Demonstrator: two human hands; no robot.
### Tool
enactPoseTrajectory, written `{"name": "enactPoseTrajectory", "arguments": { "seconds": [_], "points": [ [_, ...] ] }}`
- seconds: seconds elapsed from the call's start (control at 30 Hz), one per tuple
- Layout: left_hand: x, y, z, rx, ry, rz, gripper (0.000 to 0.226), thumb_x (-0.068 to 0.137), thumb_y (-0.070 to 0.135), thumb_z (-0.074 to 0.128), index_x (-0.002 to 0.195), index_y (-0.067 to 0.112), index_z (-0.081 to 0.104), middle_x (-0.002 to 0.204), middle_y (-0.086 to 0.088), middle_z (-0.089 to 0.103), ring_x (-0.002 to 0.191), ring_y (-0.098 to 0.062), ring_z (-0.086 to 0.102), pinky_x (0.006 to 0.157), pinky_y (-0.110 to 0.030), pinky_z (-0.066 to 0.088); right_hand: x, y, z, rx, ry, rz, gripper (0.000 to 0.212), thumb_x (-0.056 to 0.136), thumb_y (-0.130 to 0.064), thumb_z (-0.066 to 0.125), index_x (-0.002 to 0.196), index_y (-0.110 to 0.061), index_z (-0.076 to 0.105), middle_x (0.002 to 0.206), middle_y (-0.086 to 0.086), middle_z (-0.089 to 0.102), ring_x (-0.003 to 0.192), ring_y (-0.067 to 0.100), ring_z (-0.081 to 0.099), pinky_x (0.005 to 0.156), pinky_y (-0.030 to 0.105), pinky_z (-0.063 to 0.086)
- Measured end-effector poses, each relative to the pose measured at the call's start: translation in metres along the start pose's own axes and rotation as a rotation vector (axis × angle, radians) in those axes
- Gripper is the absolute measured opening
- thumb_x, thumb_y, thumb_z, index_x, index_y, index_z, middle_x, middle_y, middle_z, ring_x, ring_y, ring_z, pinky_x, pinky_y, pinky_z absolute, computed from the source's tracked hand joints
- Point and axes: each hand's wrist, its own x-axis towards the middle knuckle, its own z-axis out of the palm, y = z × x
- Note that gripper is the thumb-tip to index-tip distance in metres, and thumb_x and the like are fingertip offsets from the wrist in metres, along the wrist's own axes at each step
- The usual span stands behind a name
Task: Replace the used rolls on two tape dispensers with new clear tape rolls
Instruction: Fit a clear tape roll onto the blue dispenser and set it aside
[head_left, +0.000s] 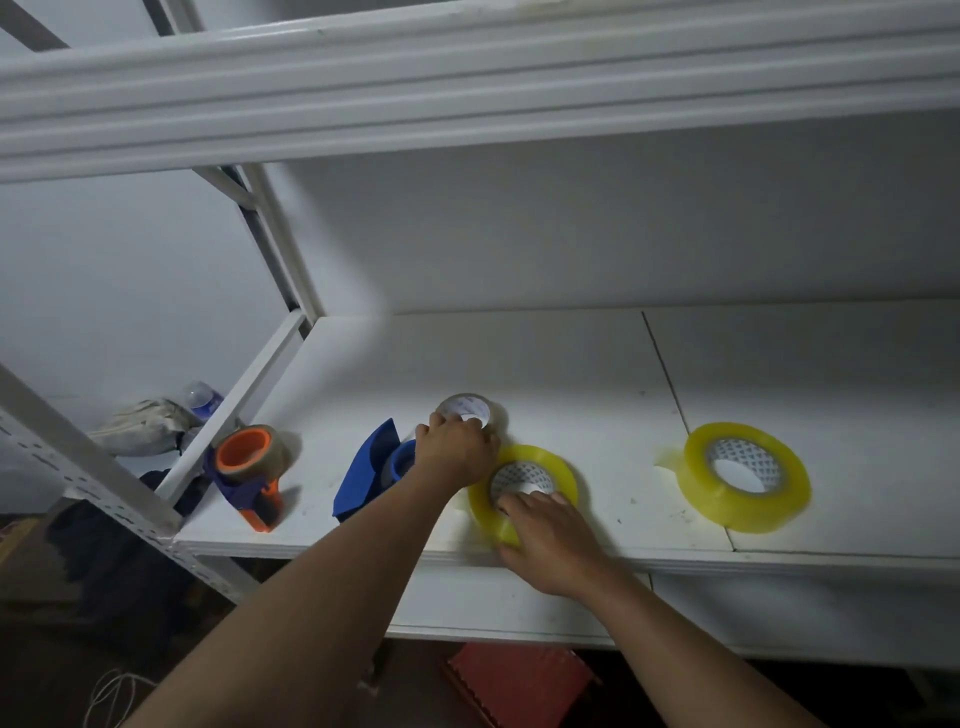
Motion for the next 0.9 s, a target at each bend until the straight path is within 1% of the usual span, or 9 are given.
{"name": "enactPoseTrajectory", "arguments": {
  "seconds": [0.07, 0.2, 0.3, 0.4, 0.47, 0.53, 0.63, 0.73, 0.9],
  "points": [
    [0.004, 0.000, -0.002, 0.001, -0.028, 0.005, 0.053, 0.097, 0.044, 0.025, 0.127, 0.016, 0.058, 0.135, -0.016, 0.054, 0.123, -0.036, 0.043, 0.100, -0.047, 0.032, -0.001, -0.001, 0.000, 0.003, -0.003, 0.006, 0.049, 0.084, -0.040, 0.053, 0.127, -0.018, 0.047, 0.121, 0.003, 0.059, 0.115, 0.024, 0.050, 0.100, 0.036, 0.030],
    [0.006, -0.003, -0.005, -0.099, -0.096, 0.091, 0.050, 0.100, 0.041, 0.025, 0.146, 0.027, 0.037, 0.150, -0.011, 0.041, 0.137, -0.034, 0.034, 0.110, -0.047, 0.025, -0.001, -0.002, -0.003, -0.011, -0.016, 0.019, 0.050, 0.084, -0.041, 0.052, 0.128, -0.019, 0.045, 0.121, 0.003, 0.058, 0.116, 0.024, 0.048, 0.100, 0.036, 0.029],
    [-0.002, -0.013, -0.004, -0.177, -0.019, 0.103, 0.047, 0.101, 0.035, 0.028, 0.141, 0.018, 0.045, 0.148, -0.008, 0.046, 0.134, -0.029, 0.039, 0.109, -0.044, 0.028, -0.003, -0.002, -0.003, -0.013, -0.016, 0.014, 0.051, 0.084, -0.042, 0.051, 0.130, -0.020, 0.044, 0.121, 0.002, 0.059, 0.116, 0.023, 0.048, 0.099, 0.035, 0.029],
    [-0.014, -0.035, -0.005, -0.185, 0.055, 0.013, 0.044, 0.099, 0.032, 0.034, 0.136, 0.016, 0.051, 0.139, -0.011, 0.054, 0.126, -0.032, 0.048, 0.102, -0.042, 0.037, -0.002, -0.003, -0.002, -0.022, -0.007, 0.009, 0.052, 0.085, -0.044, 0.050, 0.130, -0.020, 0.044, 0.123, 0.001, 0.059, 0.118, 0.023, 0.047, 0.100, 0.036, 0.029],
    [-0.024, -0.053, -0.004, -0.124, 0.089, -0.066, 0.043, 0.097, 0.032, 0.037, 0.135, 0.017, 0.051, 0.138, -0.010, 0.053, 0.127, -0.031, 0.046, 0.104, -0.042, 0.034, 0.000, -0.004, -0.002, -0.068, -0.016, 0.021, 0.052, 0.085, -0.046, 0.049, 0.129, -0.019, 0.045, 0.121, 0.002, 0.059, 0.118, 0.024, 0.047, 0.100, 0.037, 0.029],
    [-0.034, -0.069, -0.001, -0.056, 0.130, -0.126, 0.046, 0.094, 0.040, 0.041, 0.132, 0.016, 0.053, 0.138, -0.009, 0.051, 0.128, -0.030, 0.042, 0.106, -0.042, 0.030, 0.001, -0.008, -0.001, -0.121, -0.019, 0.034, 0.051, 0.084, -0.047, 0.048, 0.126, -0.018, 0.047, 0.119, 0.001, 0.060, 0.116, 0.024, 0.047, 0.099, 0.037, 0.029],
    [-0.050, -0.090, 0.002, -0.020, 0.173, -0.196, 0.051, 0.092, 0.049, 0.043, 0.129, 0.015, 0.053, 0.138, -0.009, 0.044, 0.127, -0.031, 0.039, 0.103, -0.042, 0.032, 0.002, -0.013, 0.001, -0.158, -0.004, 0.062, 0.051, 0.081, -0.048, 0.047, 0.122, -0.018, 0.050, 0.118, 0.000, 0.060, 0.115, 0.023, 0.048, 0.099, 0.036, 0.030],
    [-0.060, -0.105, 0.010, -0.041, 0.142, -0.225, 0.044, 0.095, 0.043, 0.041, 0.132, 0.021, 0.049, 0.141, -0.011, 0.038, 0.126, -0.034, 0.036, 0.100, -0.043, 0.035, 0.003, -0.015, 0.002, -0.155, -0.001, 0.078, 0.053, 0.082, -0.049, 0.046, 0.124, -0.018, 0.050, 0.121, -0.001, 0.060, 0.116, 0.022, 0.048, 0.099, 0.035, 0.030],
    [-0.063, -0.122, 0.013, -0.280, -0.012, -0.140, 0.038, 0.100, 0.028, 0.033, 0.136, 0.028, 0.045, 0.136, -0.014, 0.040, 0.117, -0.037, 0.041, 0.101, -0.045, 0.038, 0.005, -0.016, -0.003, -0.091, -0.022, 0.107, 0.054, 0.087, -0.049, 0.049, 0.132, -0.018, 0.045, 0.126, 0.000, 0.058, 0.119, 0.023, 0.047, 0.100, 0.035, 0.029]
  ]
}}
